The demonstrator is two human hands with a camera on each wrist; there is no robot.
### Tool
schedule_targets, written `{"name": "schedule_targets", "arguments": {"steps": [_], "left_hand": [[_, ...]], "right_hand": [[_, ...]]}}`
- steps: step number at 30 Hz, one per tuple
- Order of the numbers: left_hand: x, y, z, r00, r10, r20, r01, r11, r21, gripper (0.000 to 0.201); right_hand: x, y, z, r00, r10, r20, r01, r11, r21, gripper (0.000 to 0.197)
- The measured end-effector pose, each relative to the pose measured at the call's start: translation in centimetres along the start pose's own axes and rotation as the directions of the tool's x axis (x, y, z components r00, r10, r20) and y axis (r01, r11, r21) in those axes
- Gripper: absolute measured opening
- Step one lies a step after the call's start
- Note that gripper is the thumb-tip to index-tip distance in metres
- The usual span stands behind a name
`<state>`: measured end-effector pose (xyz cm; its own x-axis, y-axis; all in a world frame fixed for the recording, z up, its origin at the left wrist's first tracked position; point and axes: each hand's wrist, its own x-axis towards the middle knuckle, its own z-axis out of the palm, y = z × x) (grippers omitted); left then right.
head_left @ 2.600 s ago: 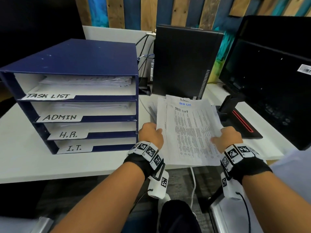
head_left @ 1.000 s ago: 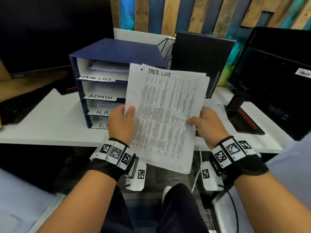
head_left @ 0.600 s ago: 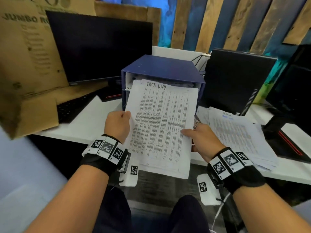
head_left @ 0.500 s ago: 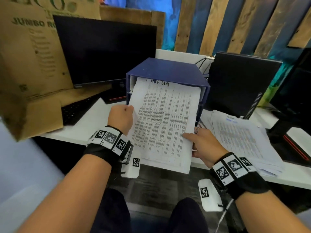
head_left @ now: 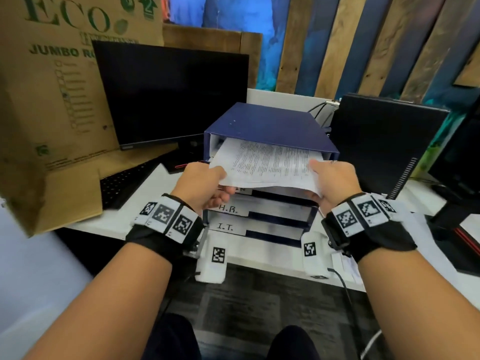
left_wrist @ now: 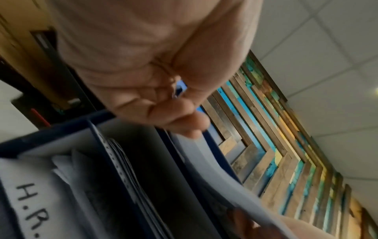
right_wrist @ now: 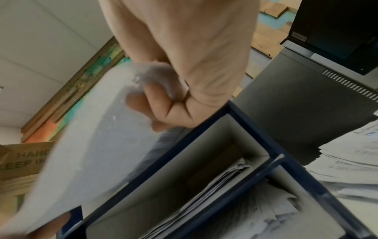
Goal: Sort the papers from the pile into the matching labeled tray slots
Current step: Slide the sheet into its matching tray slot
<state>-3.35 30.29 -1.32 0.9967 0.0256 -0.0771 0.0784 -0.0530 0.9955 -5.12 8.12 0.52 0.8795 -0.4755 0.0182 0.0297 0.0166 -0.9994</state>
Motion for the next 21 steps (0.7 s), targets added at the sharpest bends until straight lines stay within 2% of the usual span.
{"name": "schedule_targets", "arguments": {"steps": [2,5,8,11,13,15,16,17,19,21], "left_hand": [[1.1,0.1,0.9,0.992,0.059,-0.113,-0.067,0.995,-0.067,0.017],[2.7,0.6,2.3,0.964,0.132,-0.232,-0.142,0.99,-0.025,0.022],[4.1,1.3,3.7,0.946,0.114,-0.304,-0.14,0.988,-0.067,0.021],[4.7,2.2,4.7,0.943,0.065,-0.325,-0.114,0.984,-0.136,0.023],[4.7,2.2,4.7,0.936,0.116,-0.333,-0.128,0.992,-0.015,0.026],[4.0,1.6,4.1,0.893,0.25,-0.375,-0.22,0.968,0.122,0.035],[3.5,1.4,3.7,0.851,0.348,-0.392,-0.265,0.931,0.253,0.039],[3.0,1.1,3.3,0.8,0.458,-0.388,-0.274,0.854,0.442,0.042],[2.3,0.5,3.0,0.694,0.653,-0.303,-0.261,0.62,0.74,0.038],[1.8,0.1,3.6,0.599,0.79,-0.127,-0.404,0.435,0.805,0.031]], "right_hand": [[-0.2,-0.1,0.3,0.999,-0.005,-0.036,0.007,0.998,0.062,0.009],[-0.7,0.7,-0.5,0.993,-0.098,-0.072,0.099,0.995,0.007,0.019],[-0.9,1.2,-1.3,0.982,-0.182,-0.059,0.179,0.982,-0.059,0.022],[-0.9,1.3,-1.0,0.975,-0.221,0.01,0.221,0.966,-0.131,0.02],[-0.9,1.4,-0.7,0.971,-0.235,0.041,0.239,0.956,-0.172,0.018],[-0.8,1.6,-0.7,0.95,-0.307,0.056,0.31,0.913,-0.267,0.015],[-0.7,1.7,-0.7,0.924,-0.377,0.064,0.373,0.852,-0.367,0.014],[-0.7,1.8,-0.6,0.89,-0.448,0.088,0.435,0.771,-0.466,0.013],[-0.9,2.0,-0.3,0.817,-0.547,0.181,0.534,0.601,-0.595,0.009],[-0.5,2.4,0.3,0.759,-0.594,0.265,0.596,0.471,-0.651,0.018]]}}
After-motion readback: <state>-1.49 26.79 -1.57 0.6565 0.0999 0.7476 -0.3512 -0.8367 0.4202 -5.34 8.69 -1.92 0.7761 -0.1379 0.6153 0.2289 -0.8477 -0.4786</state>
